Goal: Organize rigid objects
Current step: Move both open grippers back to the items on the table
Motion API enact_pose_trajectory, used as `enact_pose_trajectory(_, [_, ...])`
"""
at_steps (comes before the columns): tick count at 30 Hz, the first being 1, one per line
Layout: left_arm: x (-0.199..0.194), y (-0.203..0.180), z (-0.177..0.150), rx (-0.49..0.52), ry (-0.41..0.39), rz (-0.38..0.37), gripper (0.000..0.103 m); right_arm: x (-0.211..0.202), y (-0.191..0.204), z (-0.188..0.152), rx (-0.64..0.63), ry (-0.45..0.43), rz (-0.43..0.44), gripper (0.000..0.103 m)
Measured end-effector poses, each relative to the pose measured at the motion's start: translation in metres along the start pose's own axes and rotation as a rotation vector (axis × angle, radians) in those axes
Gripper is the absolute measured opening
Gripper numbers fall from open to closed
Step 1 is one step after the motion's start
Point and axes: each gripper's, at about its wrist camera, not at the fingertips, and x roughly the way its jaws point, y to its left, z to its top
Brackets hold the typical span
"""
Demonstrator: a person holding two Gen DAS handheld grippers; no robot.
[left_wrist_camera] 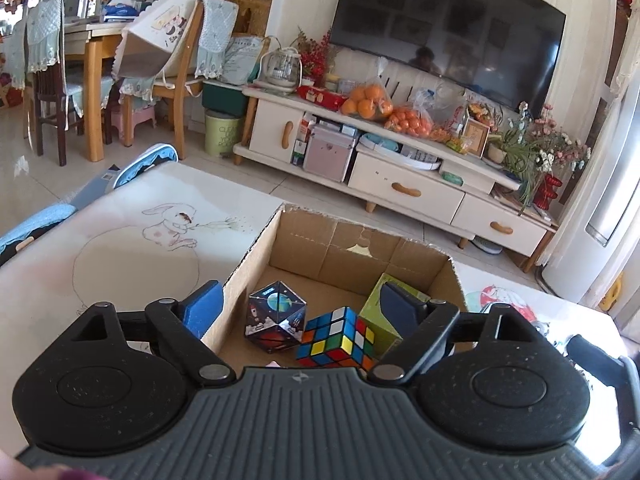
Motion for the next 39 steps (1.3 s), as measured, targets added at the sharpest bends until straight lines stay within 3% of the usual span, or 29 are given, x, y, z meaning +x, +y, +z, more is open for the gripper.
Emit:
enact_pose_trajectory(6, [-0.003, 0.000, -0.002, -0.039, -0.029, -0.055, 0.103, -0.022, -0.024, -0.013, 0.105, -0.077, -0.066, 0.102])
enact_pose_trajectory(14, [-0.011, -0.011, -0.011, -0.012, -0.112, -0.060, 0.103, -0.038, -0.038, -0.046, 0.082, -0.159, -0.090, 0.102])
enact_pose_trajectory(20, [-0.015, -0.020, -0.016, 0.029, -0.199, -0.049, 0.103, -0.041, -0.052, -0.053, 0.112, -0.110, -0.169, 0.102])
enact_pose_trajectory(24, [-0.015, -0.021, -0.017, 0.067, -0.186, -0.104, 0.103, -0.039, -0.061, -0.058, 0.124, -0.049, -0.231, 0.102])
enact_pose_trajectory(30, [-0.014, -0.027, -0.019, 0.108, -0.169, -0.164, 0.103, -0.039, -0.078, -0.074, 0.134, -0.021, -0.255, 0.102])
enact_pose_trajectory(39, [-0.011, -0.033, -0.025, 0.195, -0.152, -0.189, 0.103, -0.041, -0.108, -0.096, 0.164, -0.010, -0.287, 0.102])
